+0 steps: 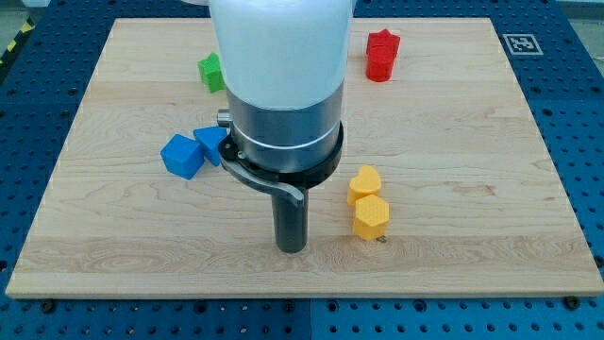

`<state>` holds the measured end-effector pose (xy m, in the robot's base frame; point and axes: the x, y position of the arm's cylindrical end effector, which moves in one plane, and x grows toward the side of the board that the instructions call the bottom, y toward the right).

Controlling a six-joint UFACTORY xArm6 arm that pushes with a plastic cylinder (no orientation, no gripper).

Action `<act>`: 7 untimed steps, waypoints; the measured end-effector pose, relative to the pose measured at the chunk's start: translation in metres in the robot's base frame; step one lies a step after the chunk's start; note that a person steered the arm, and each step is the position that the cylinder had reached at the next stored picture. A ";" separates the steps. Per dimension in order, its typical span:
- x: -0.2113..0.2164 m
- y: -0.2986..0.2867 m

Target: Slide the blue cube a bit right

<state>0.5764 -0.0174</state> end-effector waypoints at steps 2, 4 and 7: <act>0.000 -0.029; -0.031 -0.066; -0.057 -0.164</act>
<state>0.5189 -0.1813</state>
